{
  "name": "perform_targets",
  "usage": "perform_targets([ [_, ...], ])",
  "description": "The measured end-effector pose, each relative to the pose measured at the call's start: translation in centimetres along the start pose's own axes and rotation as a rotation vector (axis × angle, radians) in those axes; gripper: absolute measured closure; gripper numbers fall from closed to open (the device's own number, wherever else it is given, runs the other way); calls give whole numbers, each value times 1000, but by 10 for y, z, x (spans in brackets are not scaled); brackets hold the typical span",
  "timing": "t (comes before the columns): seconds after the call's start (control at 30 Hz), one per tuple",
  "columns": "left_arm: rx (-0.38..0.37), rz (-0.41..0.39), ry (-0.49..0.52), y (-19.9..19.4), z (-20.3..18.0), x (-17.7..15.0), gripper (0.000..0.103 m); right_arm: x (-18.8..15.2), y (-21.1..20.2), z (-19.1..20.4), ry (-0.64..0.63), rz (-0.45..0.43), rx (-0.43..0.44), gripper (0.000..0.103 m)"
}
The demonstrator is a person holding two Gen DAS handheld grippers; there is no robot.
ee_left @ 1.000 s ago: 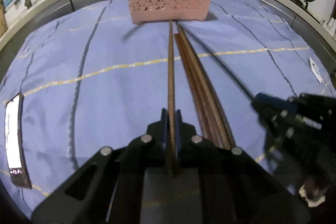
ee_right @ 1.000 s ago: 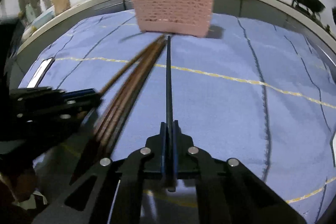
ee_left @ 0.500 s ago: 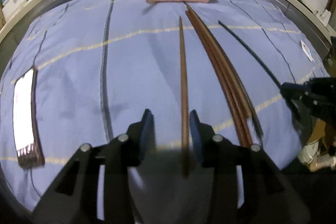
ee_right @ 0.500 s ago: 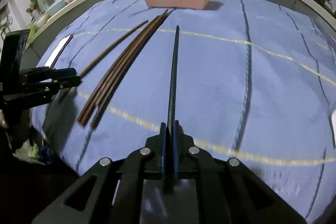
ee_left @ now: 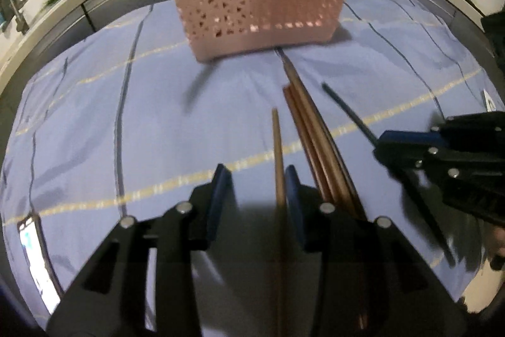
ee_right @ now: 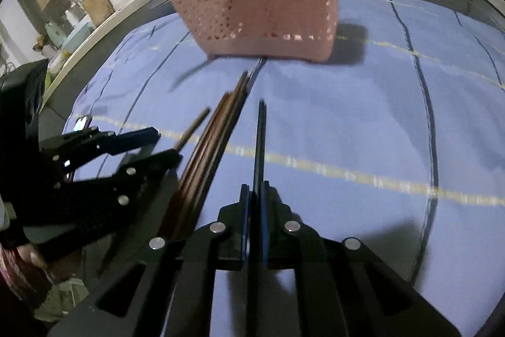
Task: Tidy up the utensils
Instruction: 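Lift both chopsticks and carry them toward the pink basket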
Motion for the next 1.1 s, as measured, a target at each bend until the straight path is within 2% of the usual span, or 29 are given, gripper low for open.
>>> perform_targets([
  [0.1,0,-15,6,7,-1,10,69,16,9,-3,3,4,-6,95],
  [0.23,-27,-41,9,11,-5,17,97,28,17,-5,13,-6,13,98],
  [0.3,-27,-43,0,11,-7,18,98,28,16,-6,24,3,24,98],
  [0.33,-39,-50,-12,8,-6,18,98,27,13,-6,50,2,57,98],
  [0.4,-60,-93,-36,-9,-1,21,98,27,-2,-5,59,-50,88,98],
  [0.5,-74,-169,-64,-41,6,31,98,31,-44,1,46,-184,123,98],
  [0.73,-84,-424,-133,-152,29,50,98,37,-141,19,0,-493,126,98],
  [0.83,-70,-499,-147,-183,35,49,98,31,-160,27,-27,-569,101,98],
  [0.9,-55,-509,-150,-190,37,46,98,29,-160,31,-39,-587,80,98],
  [1.1,-55,-470,-169,-184,45,39,98,32,-162,35,-34,-600,63,99],
])
Point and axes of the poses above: each gripper's, at about its wrist camera, not at the fingertips, and y roughly the way its jaws point, z to its left, x to its top, the point moved 5 cm from there along y, roughly the way its jaws point, and after that the axes turned 5 degrees about -z, right-handed, at the moved point
